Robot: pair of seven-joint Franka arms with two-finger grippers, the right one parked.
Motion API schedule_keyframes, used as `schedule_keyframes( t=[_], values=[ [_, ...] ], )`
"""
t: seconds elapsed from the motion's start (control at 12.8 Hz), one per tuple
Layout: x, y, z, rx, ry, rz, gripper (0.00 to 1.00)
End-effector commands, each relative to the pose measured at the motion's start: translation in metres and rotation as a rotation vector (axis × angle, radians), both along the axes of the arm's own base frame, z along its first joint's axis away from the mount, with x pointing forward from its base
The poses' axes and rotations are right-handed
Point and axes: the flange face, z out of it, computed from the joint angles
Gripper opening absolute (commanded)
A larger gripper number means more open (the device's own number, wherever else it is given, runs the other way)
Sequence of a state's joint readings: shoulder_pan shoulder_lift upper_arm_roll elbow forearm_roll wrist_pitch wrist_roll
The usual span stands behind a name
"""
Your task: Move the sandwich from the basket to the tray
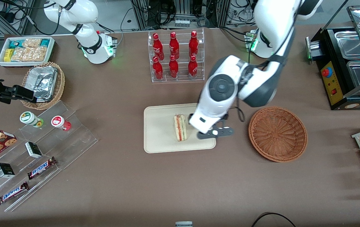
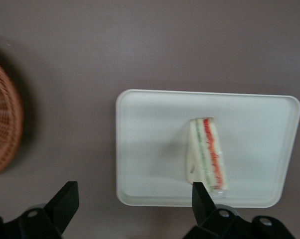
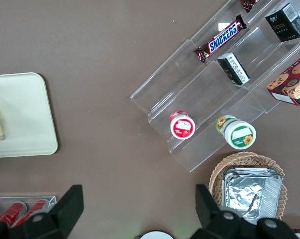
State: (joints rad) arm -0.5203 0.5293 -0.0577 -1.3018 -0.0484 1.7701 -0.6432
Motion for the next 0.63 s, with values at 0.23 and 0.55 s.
schedule_keyframes(
  t=[0.23,0.55],
  values=[
    [-0.006,0.118,0.036,-0.017,0.010,-0.115,1.00],
    [-0.010,0.188,0.061,-0.029,0.009,-0.189,1.00]
  ],
)
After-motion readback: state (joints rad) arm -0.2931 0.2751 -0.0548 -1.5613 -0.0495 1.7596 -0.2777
